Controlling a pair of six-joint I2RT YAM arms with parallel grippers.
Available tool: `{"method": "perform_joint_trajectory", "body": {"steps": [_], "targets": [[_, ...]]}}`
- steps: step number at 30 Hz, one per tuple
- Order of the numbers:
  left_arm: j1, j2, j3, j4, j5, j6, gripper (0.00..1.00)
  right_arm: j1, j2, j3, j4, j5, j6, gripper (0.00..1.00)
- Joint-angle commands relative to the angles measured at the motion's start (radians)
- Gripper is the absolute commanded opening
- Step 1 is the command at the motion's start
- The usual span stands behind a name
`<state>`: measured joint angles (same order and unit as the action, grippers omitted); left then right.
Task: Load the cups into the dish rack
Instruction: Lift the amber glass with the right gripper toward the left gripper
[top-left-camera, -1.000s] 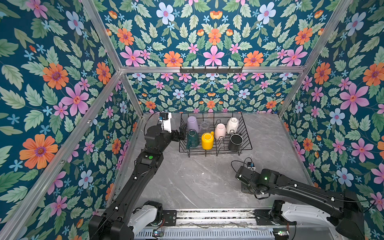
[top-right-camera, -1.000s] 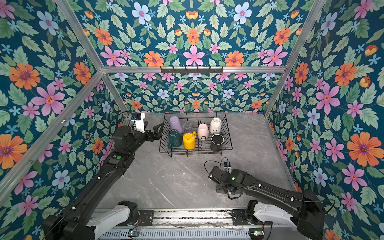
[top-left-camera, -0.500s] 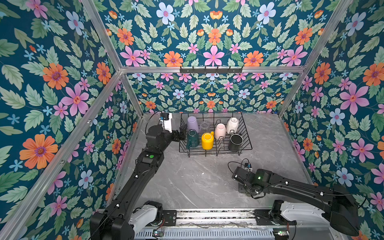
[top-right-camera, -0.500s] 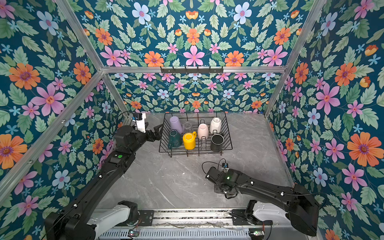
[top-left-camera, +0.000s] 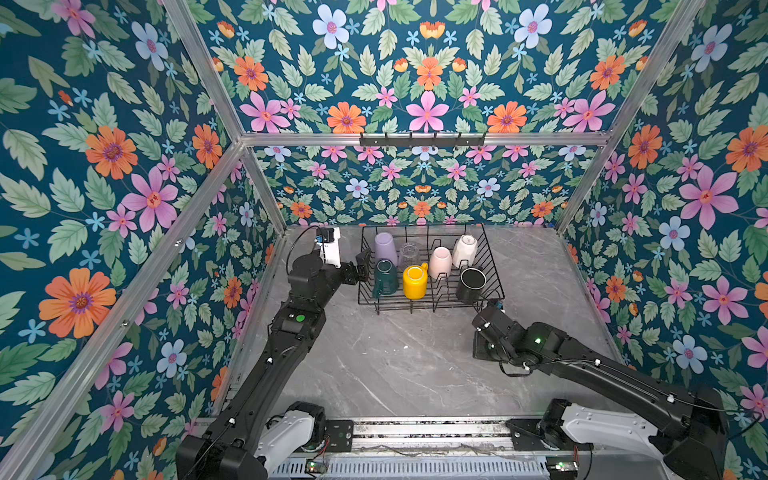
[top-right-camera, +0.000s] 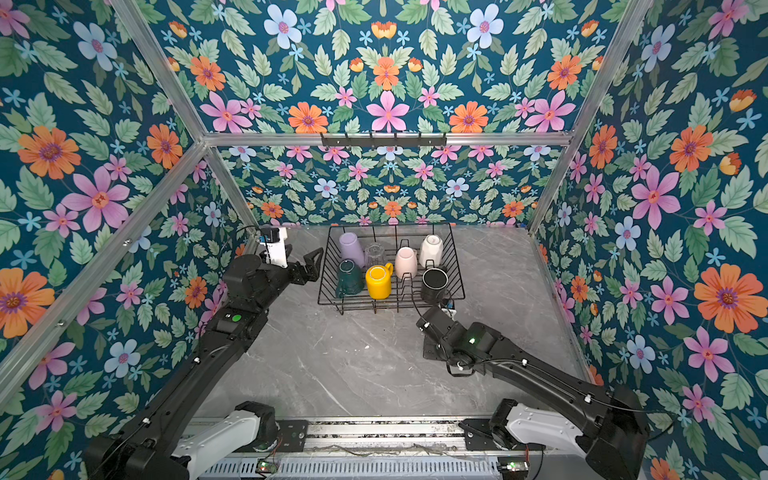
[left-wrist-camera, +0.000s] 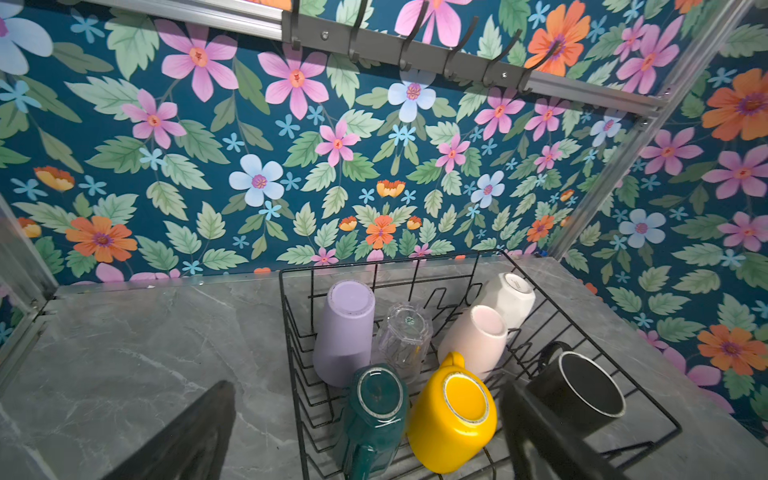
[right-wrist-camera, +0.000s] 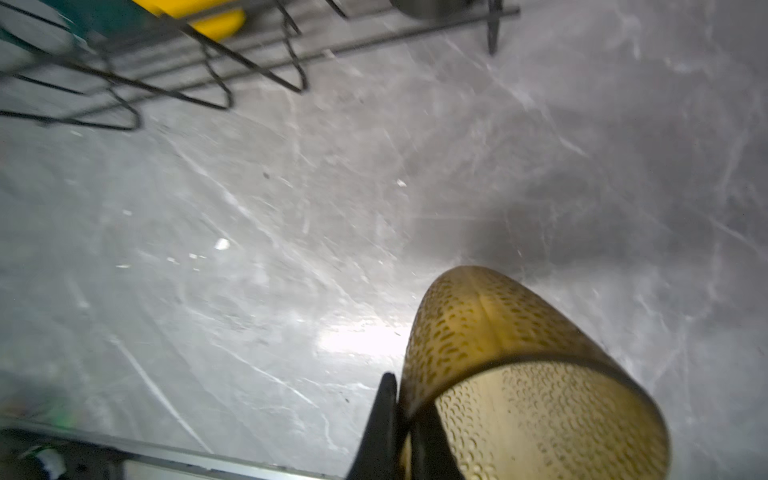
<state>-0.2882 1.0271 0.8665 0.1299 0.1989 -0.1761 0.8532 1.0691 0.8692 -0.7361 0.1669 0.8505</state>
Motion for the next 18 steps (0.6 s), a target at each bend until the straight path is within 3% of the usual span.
{"method": "perform_joint_trajectory", "body": {"steps": [1,5,9,12,18], "targets": [[0.0,-0.005,-0.003,0.069,0.181,0.006,1.0,-0.041,-0.037,0.027,0.134,-0.065,-0.092,0.0],[0.0,0.018,-0.008,0.167,0.529,-0.035,1.0,-0.161,-0.098,-0.017,0.393,-0.271,-0.096,0.0],[-0.002,0.063,-0.006,0.3,0.878,-0.133,1.0,-0.304,-0.126,-0.062,0.625,-0.483,-0.012,0.0],[-0.001,0.068,-0.015,0.363,0.935,-0.173,1.0,-0.354,-0.117,-0.07,0.773,-0.601,0.058,0.0],[-0.002,0.07,-0.008,0.338,0.967,-0.156,1.0,-0.36,-0.067,-0.046,0.961,-0.709,0.128,0.0]]}}
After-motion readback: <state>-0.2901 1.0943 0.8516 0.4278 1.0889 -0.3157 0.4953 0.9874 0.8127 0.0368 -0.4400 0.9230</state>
